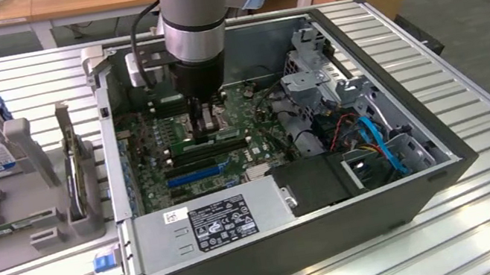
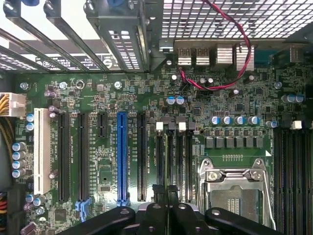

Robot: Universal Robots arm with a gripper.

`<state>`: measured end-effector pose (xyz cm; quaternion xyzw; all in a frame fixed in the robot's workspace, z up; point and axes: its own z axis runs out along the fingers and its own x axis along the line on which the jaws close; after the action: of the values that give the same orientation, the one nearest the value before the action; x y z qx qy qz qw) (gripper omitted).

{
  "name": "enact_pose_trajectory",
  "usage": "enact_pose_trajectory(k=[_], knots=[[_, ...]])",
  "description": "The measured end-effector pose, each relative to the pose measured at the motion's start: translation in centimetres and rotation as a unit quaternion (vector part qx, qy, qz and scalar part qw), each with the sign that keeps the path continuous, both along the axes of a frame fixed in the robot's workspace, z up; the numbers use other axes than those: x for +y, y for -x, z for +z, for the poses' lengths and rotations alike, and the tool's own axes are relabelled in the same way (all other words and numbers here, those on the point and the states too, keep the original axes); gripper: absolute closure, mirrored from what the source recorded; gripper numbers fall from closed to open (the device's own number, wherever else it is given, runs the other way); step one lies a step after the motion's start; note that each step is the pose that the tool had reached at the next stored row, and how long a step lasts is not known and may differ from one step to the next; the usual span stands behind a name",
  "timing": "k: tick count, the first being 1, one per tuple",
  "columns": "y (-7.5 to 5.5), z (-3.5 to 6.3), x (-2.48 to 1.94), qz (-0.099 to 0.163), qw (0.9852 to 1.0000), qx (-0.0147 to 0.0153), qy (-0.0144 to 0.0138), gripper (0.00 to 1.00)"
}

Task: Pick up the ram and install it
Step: 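Insert the ram into the slot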

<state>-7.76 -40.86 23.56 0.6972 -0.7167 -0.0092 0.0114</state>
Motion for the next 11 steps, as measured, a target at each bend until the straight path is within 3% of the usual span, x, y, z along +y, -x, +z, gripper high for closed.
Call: enact_pose_trajectory(k=[11], knots=[[-0.02, -0.02, -0.11, 0.013, 0.9999, 0.0004, -0.0002, 0.88]])
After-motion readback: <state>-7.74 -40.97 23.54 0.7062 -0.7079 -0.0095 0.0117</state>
